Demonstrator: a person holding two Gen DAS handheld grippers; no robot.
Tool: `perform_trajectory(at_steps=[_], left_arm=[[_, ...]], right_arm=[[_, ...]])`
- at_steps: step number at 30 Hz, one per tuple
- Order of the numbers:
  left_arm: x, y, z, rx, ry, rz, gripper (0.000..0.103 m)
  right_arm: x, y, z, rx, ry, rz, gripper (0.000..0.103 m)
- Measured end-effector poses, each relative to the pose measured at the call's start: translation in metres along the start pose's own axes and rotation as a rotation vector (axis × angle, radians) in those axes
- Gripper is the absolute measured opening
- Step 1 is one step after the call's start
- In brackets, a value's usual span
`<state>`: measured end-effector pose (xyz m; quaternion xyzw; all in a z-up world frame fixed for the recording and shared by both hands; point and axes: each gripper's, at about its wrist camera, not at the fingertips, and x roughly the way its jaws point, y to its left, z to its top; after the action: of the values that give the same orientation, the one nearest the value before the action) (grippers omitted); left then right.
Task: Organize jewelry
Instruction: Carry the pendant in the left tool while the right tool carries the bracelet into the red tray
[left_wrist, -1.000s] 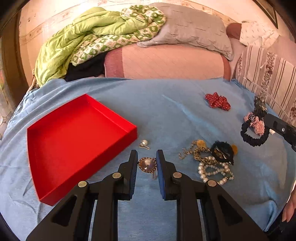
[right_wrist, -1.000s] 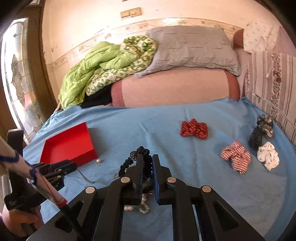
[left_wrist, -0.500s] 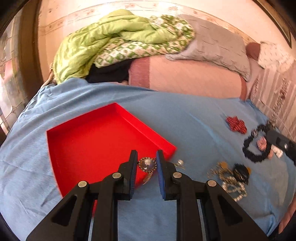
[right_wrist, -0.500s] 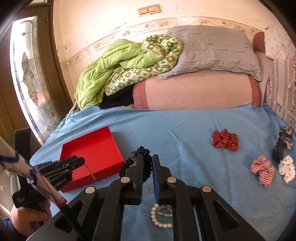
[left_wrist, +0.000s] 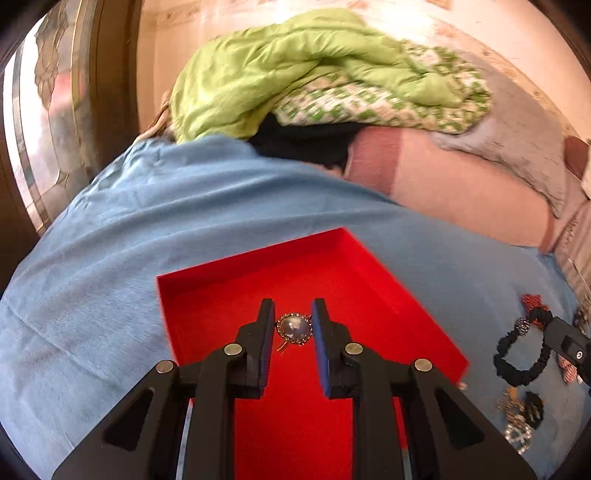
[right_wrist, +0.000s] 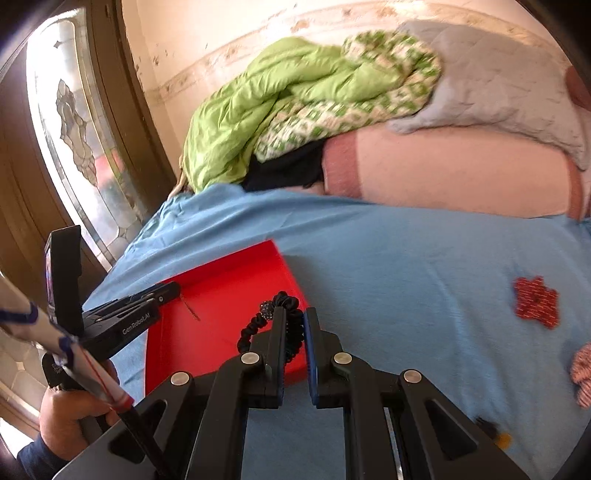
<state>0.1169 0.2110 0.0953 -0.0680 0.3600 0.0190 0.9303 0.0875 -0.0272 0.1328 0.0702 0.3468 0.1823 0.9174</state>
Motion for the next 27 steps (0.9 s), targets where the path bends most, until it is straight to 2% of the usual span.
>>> perform_trajectory(at_steps=[5,17,27], left_arm=[[0.027,0.03,0.008,-0.058,0.046,0.012,0.02],[0.064,0.055,0.01,-0.137,0.117,0.005,0.02],[0.071,0.052,0.01,-0.139,0.131,0.018,0.02]], right_arm=[[0.056,0.021,0.017,-0.012,0.05,0.008,0.01],[0.171,0.042,0.049,0.026,0.185,0.016,0.01],[0.205,0.05,0.043,-0.007,0.245,-0.023,0.011]])
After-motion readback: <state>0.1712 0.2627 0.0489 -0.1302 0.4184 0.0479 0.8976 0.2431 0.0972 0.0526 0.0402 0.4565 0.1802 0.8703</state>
